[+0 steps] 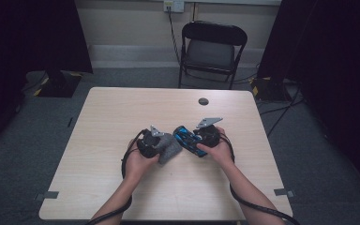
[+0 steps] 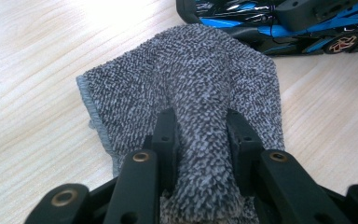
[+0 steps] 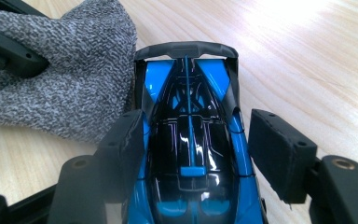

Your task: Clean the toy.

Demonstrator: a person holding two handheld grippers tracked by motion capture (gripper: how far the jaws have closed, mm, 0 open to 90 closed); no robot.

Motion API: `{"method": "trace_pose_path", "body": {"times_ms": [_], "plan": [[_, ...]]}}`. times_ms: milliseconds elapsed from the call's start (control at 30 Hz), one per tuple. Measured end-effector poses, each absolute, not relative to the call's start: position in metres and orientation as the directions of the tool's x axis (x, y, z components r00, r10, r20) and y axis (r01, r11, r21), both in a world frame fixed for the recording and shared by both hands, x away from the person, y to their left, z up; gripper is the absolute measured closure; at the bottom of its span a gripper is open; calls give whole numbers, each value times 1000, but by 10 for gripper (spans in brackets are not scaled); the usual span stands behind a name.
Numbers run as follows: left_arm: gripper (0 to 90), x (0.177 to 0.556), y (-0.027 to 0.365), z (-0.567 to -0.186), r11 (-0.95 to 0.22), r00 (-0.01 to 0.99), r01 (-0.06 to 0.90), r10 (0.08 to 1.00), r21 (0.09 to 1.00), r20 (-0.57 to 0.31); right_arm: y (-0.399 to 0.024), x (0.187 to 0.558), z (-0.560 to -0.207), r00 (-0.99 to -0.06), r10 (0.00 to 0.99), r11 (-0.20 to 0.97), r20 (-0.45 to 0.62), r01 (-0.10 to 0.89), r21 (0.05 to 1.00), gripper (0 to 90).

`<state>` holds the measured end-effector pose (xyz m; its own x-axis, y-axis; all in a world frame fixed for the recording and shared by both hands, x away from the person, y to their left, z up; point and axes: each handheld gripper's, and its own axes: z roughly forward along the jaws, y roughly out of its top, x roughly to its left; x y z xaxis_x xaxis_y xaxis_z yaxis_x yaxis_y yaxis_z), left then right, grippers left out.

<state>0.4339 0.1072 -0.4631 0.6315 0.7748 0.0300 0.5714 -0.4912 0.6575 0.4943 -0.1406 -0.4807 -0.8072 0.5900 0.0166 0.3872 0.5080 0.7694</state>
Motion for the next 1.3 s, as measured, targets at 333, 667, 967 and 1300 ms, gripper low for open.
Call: {"method": "trace_pose_path", "body": {"times_ms": [333,667,967,1300], "plan": [[605,432,106,-469,-451,627,567,779,689,-6,-136,493,-484,-810,587,510,-1,369,777,399],[489,442,100,-474,-480,641,546,767,686,27,-133,490,-484,-798,602,509,-15,369,778,400],[698,436,82,-477,-503,667,569,745,650,-8,-131,489,-484,-791,612,508,-21,373,777,400],[710,424,55,-478,-524,708,545,706,654,-25,-130,489,-483,-787,616,512,-24,377,772,400]]}}
